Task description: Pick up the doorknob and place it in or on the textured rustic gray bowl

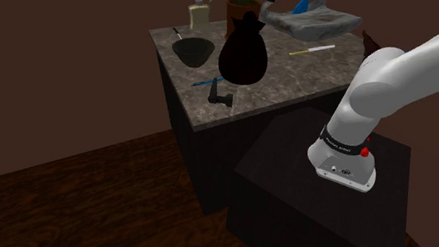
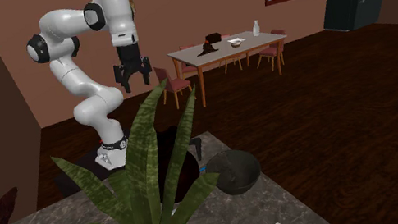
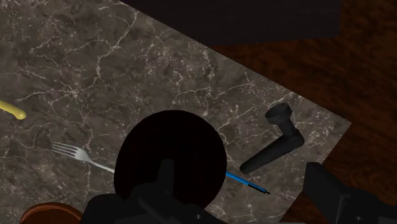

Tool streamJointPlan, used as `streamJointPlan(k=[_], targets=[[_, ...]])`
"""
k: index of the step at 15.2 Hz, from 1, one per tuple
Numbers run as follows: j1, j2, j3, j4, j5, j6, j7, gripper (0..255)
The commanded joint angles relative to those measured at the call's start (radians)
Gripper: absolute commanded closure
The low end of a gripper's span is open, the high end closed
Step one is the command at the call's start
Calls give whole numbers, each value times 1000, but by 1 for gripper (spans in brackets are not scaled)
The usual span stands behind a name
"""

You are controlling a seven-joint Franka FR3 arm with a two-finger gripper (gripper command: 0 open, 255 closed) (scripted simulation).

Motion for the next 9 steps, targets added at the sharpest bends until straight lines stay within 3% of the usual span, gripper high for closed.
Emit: streamJointPlan(k=[1, 9], targets=[[0, 0, 0, 0, 0, 0, 0, 0], [39, 67, 31, -199, 41, 244, 28, 0]])
